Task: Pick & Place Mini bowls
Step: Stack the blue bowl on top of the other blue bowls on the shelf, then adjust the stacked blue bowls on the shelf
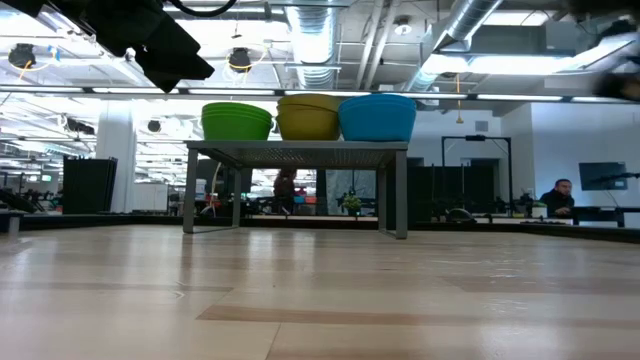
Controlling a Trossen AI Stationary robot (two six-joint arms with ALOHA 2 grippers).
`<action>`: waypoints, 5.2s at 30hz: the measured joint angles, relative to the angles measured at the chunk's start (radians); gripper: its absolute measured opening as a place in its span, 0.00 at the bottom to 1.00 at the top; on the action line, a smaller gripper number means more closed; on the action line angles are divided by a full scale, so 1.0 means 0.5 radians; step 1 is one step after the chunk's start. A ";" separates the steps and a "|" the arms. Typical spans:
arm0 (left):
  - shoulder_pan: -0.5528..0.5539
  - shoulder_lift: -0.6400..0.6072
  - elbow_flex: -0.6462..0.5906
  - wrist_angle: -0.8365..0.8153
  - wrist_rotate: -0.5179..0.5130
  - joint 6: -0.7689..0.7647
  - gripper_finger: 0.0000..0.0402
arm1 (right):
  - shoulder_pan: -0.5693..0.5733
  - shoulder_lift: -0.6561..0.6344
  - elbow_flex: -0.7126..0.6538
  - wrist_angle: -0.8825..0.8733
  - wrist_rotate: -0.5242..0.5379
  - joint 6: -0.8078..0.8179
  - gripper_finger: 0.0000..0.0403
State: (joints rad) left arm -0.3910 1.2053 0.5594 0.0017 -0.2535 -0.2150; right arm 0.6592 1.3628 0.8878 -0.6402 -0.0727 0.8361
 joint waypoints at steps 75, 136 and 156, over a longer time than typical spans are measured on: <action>0.000 -0.001 0.000 0.050 0.000 0.000 0.46 | -1.788 -0.001 1.102 -0.737 0.729 -0.955 0.10; 0.000 -0.001 0.000 0.058 0.000 -0.005 0.46 | -1.886 0.426 1.283 -0.753 0.575 -1.096 0.01; 0.000 -0.001 0.000 0.060 0.000 -0.005 0.46 | -1.925 0.549 1.287 -0.787 0.560 -1.269 0.30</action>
State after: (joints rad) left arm -0.3912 1.2049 0.5594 0.0319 -0.2535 -0.2176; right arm -0.3035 1.6375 1.5314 -1.0336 0.2073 0.2016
